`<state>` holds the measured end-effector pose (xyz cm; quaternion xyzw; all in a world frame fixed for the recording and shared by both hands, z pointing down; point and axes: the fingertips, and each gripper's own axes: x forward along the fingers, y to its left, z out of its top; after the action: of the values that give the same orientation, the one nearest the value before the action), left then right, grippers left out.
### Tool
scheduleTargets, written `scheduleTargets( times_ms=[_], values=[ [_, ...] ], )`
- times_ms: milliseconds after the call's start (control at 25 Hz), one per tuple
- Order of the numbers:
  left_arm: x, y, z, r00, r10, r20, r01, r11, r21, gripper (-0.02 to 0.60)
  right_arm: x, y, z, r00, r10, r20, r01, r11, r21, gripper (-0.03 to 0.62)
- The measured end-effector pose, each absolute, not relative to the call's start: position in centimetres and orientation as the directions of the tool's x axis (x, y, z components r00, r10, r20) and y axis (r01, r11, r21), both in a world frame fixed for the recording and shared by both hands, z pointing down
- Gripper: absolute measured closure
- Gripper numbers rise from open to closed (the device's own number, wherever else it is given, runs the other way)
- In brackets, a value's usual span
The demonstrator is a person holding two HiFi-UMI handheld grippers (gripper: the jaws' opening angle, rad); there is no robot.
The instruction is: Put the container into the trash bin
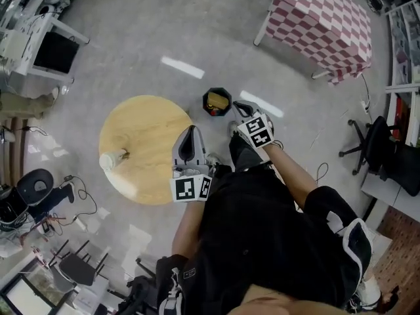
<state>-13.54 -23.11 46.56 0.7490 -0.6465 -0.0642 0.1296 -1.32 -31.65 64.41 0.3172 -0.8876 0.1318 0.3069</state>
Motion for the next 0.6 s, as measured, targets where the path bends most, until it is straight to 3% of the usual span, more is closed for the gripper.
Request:
scheduleTargets(
  times_ms=[320,600],
  values=[
    [-12.9,-18.2,43.3,0.173,-0.984,0.026,-0.955,-0.162,0.249,0.571,0.2,-26.2,49.9,-0.653,-0.672,0.350,-0.715,0.699,0.007,0.566],
    [-11.2,-17.6,42.2,0.164,-0.987,-0.001,-0.959,-0.159,0.234,0.571,2.4,-24.1,44.7,-0.672,-0.710,0.211,-0.728,0.686,-0.010,0.566]
  ],
)
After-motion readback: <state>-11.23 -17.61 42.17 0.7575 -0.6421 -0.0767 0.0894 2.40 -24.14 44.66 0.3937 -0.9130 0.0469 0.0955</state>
